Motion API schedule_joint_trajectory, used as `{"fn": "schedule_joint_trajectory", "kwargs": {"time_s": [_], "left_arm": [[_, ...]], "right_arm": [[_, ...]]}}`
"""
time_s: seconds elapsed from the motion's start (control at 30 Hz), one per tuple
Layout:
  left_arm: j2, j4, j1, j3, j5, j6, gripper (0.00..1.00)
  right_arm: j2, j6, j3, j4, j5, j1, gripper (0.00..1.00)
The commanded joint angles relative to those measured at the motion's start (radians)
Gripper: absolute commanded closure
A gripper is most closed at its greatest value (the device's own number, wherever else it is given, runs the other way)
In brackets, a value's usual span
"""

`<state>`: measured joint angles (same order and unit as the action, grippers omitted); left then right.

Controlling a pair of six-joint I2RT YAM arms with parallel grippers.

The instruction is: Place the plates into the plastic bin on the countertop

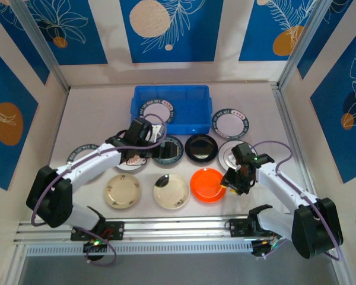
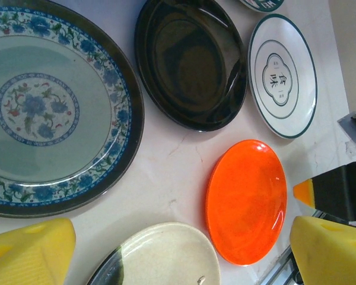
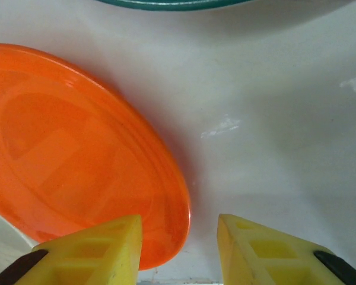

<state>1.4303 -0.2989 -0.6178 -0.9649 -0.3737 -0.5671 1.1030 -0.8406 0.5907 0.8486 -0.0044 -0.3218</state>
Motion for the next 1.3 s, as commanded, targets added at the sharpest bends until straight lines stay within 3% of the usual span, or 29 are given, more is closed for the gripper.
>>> {"fn": "schedule_joint_trajectory", "kwargs": {"time_s": [0.0,0.67,0.9,1.13,1.27], "left_arm": [[0.015,0.014,-0.011,-0.03,-0.022,0.018,0.07],[0.057,0.06,-0.012,-0.022,-0.033,0.017,0.08],[0.062,0.058,-0.012,-0.026,-0.027,0.028,0.08],[0.071,0.051,-0.012,-0.036,-0.028,0.04,0.08],[0.085,0.061,-0.012,-0.049,-0.036,0.04,0.07]], "right_arm": [[0.02,-0.003,-0.013,-0.034,-0.024,-0.008,0.61],[0.194,0.011,0.003,-0.11,-0.005,-0.068,0.64],[0.179,0.004,-0.009,-0.112,0.029,-0.076,0.85],[0.121,-0.001,0.003,-0.061,0.041,-0.08,1.0],[0.052,-0.012,0.021,0.008,0.053,-0.082,1.0]]}}
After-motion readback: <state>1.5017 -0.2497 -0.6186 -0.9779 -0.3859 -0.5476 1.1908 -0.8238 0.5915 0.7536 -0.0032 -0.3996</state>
